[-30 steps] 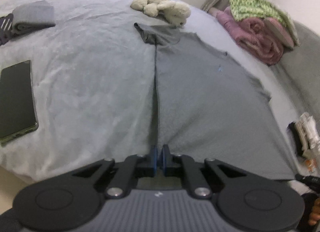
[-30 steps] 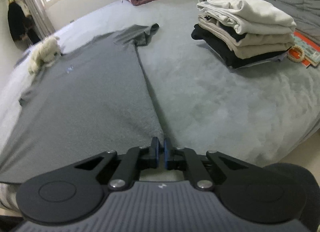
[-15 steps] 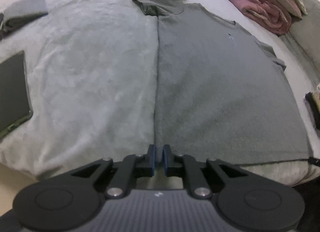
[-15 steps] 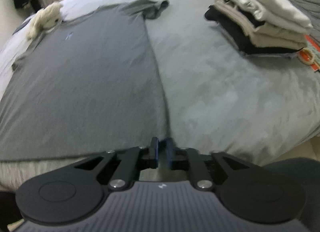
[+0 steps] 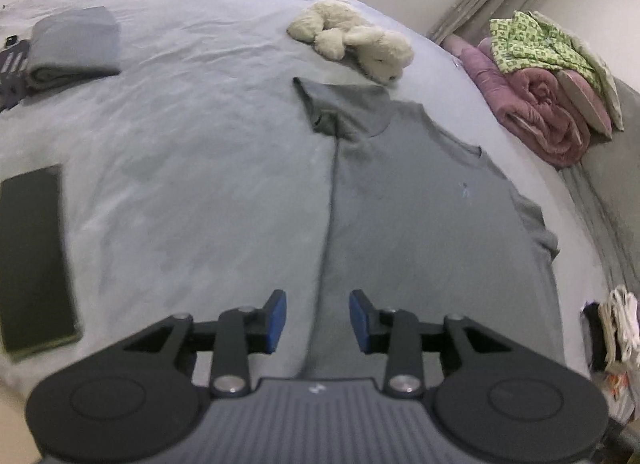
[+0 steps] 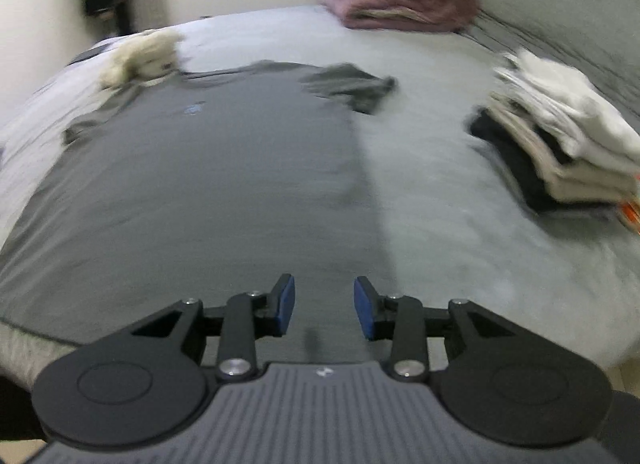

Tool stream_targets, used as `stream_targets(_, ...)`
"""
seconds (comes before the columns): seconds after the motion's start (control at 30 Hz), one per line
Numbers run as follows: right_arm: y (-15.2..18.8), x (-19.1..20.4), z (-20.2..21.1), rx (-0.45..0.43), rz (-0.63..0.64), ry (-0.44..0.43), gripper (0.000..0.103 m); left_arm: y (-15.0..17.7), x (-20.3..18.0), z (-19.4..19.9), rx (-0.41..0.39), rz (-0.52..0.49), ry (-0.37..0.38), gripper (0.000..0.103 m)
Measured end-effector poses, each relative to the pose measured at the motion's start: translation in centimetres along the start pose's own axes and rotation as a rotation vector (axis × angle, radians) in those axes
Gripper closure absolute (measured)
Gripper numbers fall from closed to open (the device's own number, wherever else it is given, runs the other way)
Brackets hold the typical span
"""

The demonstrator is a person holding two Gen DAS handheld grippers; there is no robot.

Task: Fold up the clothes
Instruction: 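Press the folded side flat with the left gripper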

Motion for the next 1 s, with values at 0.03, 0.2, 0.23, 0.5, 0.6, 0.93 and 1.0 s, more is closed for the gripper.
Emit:
stream_targets(0.03,0.0,0.9,-0.3,0.001,0.016,-0.013,0.066,-0.3,-0.3,-0.8,0.005,0.01,0.003,0.066)
stream_targets(0.2,-0.3,4.7,-2.2,0.013,0.091,-0.065,0.066,-2.2,-1.5,-4.8,0.035,0.099,0.019,0.065)
stream_targets(0.23,-0.6,5.4,-2.7,0.014,0.101,-0.076,0.066,-2.6,-1.8,-5.5,0.037,0.112,0.02,0.065)
stream_targets(0.5,-2.3,11.1,-6.4,0.018,0.181,-0.162,0.066,-7.0,-2.9,-10.4,-0.02,0.103,-0.071,0.064)
stream_targets(0.6,-2.0,12.5,-7.7,0.038,0.217,-0.17,0.066,-7.5,-1.5,-12.2,-0.02,0.129,-0.135,0.064)
stream_targets(0.93,-6.2,13.1,-14.7,0.055,0.235,-0.141,0.066,-11.7,-1.5,-14.7,-0.086,0.149,-0.14,0.063)
stream_targets(1.0,-7.3,12.5,-16.4,0.059,0.218,-0.135,0.066,-11.2,-1.5,-15.3,-0.065,0.173,-0.131,0.063)
Point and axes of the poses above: each gripper's, at about its wrist camera, not at the fingertips, and z roughly against the way its jaws point, x to its left, y to its underside, the point moved 5 cm from there along -z, roughly the way its jaws point, and after that the axes turned 10 degrees about -x, right-handed, at the moved point
